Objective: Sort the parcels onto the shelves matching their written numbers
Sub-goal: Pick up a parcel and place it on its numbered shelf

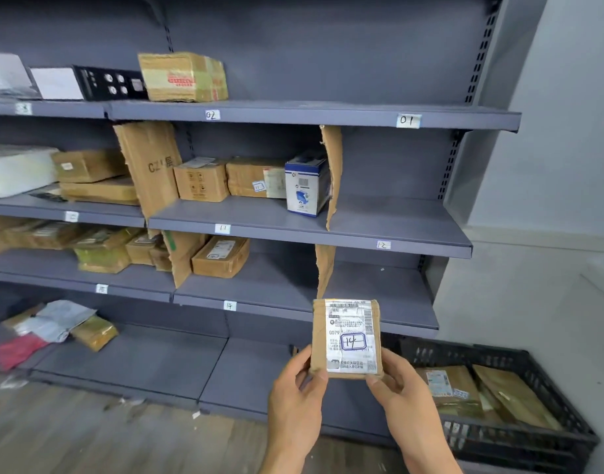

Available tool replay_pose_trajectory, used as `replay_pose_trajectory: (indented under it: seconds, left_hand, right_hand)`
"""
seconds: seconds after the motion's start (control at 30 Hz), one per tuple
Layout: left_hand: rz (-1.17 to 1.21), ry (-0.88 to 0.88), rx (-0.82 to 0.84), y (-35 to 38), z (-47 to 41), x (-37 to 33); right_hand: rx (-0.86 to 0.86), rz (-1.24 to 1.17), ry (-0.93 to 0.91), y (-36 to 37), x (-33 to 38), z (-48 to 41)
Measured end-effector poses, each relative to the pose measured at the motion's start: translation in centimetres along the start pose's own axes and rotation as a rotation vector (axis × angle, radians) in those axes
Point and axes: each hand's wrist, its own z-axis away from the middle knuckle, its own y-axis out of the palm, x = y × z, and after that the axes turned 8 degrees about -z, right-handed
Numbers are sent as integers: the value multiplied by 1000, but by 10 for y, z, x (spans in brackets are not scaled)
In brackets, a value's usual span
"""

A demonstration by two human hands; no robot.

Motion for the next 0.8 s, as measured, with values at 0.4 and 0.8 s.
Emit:
replay_pose_trajectory:
  seconds: [0.4, 0.8]
  left_hand:
    - [-20, -30, -64, -166, -41, 48]
    - [33, -73, -156, -214, -89, 67]
  right_hand:
    - [29, 15, 4, 180, -17, 22]
    - [57, 48, 22, 248, -24, -7]
